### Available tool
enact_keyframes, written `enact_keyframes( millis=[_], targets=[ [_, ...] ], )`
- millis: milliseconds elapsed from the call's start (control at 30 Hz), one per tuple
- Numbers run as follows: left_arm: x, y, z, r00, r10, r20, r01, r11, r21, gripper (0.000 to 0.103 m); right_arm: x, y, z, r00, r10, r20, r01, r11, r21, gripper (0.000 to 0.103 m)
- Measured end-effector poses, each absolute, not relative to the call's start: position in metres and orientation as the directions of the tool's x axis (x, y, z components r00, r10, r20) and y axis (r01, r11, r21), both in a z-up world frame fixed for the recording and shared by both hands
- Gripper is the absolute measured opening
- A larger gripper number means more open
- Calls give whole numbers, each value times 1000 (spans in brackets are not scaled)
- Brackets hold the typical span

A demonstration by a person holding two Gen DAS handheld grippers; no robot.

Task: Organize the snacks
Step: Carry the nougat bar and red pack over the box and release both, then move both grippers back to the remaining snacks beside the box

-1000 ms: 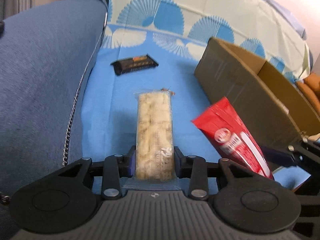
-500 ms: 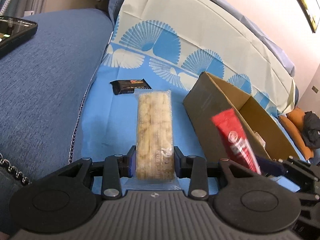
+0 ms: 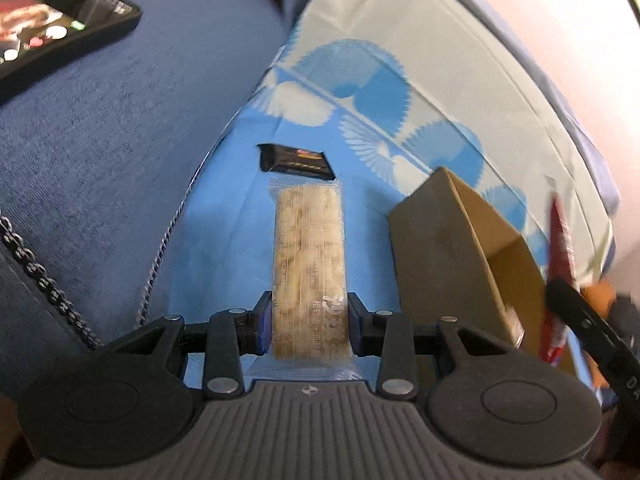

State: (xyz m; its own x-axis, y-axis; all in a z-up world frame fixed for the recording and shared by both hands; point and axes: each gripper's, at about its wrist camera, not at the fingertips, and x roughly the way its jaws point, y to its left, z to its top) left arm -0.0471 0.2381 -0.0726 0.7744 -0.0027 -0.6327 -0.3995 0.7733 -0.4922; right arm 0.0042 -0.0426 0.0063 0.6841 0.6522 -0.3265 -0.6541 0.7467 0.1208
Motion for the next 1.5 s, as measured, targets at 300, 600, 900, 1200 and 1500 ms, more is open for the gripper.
enact_keyframes(
  millis=[300,600,900,1200,1500],
  targets=[
    [29,155,-23,804,-81,-589,-304,796,-524,40,55,-94,14,839,447,-311,-402,893,201,42],
    [123,36,30,840,-172,-514,-41,925,-378,44,95,-147,-3,906,227,-357,-120,947,297,46],
    [98,40,19,866,-69,-495,-93,951,-295,85,99,-143,-14,910,164,-381,-57,959,278,86],
    [42,94,-12,849,70,-524,-213,953,-218,81,90,-124,-15,907,178,-381,-102,972,210,87],
    [-12,144,-34,858,51,-510,-84,996,-43,36,71,-106,-14,930,181,-320,-151,982,116,83]
  ],
)
